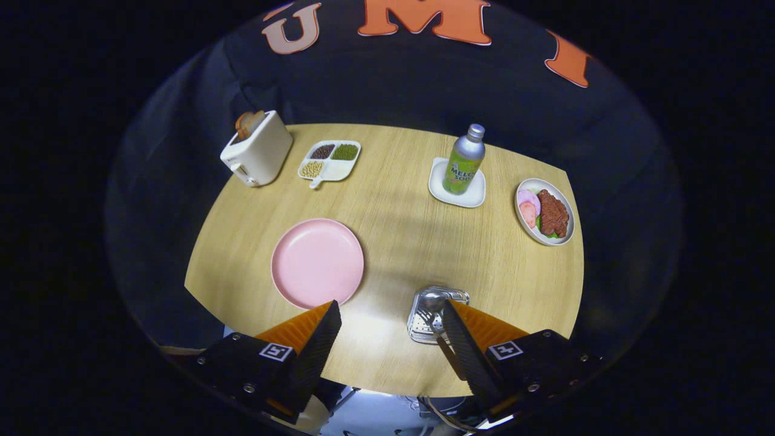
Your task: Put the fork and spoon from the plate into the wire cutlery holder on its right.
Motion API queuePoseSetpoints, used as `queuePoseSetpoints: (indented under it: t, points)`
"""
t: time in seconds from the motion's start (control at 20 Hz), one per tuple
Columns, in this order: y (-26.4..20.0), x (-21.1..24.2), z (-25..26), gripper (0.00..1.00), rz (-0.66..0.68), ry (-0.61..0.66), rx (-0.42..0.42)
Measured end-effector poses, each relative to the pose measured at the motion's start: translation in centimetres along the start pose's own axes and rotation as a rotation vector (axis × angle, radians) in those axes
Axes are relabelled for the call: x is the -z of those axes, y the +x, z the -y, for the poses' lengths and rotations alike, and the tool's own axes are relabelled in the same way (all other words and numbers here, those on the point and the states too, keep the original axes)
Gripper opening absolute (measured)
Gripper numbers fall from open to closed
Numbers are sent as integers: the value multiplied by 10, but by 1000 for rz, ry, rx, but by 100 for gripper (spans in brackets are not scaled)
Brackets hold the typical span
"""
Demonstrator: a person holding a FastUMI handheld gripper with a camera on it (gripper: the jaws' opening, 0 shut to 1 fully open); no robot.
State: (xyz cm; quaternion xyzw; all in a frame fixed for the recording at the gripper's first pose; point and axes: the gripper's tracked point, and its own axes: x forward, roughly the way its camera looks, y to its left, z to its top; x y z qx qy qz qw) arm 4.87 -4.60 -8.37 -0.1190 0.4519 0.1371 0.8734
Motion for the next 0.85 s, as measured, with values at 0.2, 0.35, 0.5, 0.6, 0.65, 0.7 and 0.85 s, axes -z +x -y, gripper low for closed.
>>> queuePoseSetpoints:
  t: [0.2, 0.35, 0.5, 0.6, 0.65, 0.7, 0.85]
  points:
    - [-26, -24, -7, 100, 168, -22, 43]
    - [-50, -45, -13, 100, 304, 20, 57]
    - [-71, -56, -9, 100, 397, 43, 92]
    - [-85, -62, -10, 100, 463, 56, 110]
    - [-88, -62, -12, 100, 484, 62, 104]
    - [-94, -63, -11, 100, 515, 76, 112]
    - [-101, -66, -10, 100, 616, 118, 145]
